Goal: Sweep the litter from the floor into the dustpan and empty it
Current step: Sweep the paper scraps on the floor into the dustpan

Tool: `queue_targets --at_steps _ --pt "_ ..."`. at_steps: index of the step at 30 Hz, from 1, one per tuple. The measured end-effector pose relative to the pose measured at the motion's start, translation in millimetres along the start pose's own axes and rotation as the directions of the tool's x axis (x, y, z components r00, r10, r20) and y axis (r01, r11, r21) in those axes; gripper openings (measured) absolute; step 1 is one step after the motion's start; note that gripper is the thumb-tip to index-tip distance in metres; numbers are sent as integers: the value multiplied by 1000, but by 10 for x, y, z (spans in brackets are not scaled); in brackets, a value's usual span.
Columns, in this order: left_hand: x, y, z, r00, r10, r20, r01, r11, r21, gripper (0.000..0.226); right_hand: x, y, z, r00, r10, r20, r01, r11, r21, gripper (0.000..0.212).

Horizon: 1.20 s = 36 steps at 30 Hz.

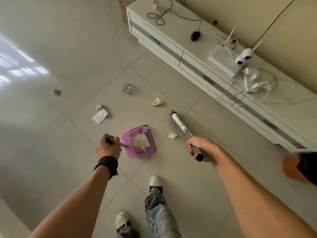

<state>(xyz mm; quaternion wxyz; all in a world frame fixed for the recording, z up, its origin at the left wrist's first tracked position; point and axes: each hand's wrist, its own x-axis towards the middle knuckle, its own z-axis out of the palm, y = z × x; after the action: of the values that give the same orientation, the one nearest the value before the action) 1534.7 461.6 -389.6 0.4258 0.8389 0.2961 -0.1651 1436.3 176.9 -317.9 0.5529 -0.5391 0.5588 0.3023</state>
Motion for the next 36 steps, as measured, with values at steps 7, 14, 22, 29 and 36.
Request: queue_targets --at_steps 7,14,22,29,36 --pt "-60 272 388 1000 -16 15 16 1000 5 12 78 -74 314 963 33 268 -116 948 298 27" --pt "210 407 242 993 -115 -37 110 988 -112 9 -178 -799 253 956 -4 293 -108 925 363 30" --pt "1046 869 -113 999 -39 -22 38 998 -42 13 38 -1783 773 985 -166 -38 169 982 83 27" --pt "1638 958 -155 999 23 36 -23 1000 -1 17 757 -2105 1205 989 -94 -115 88 994 -60 19" --pt "1802 1207 -134 997 11 81 -11 1000 -1 15 632 -2013 1755 995 59 78 -62 998 33 18"
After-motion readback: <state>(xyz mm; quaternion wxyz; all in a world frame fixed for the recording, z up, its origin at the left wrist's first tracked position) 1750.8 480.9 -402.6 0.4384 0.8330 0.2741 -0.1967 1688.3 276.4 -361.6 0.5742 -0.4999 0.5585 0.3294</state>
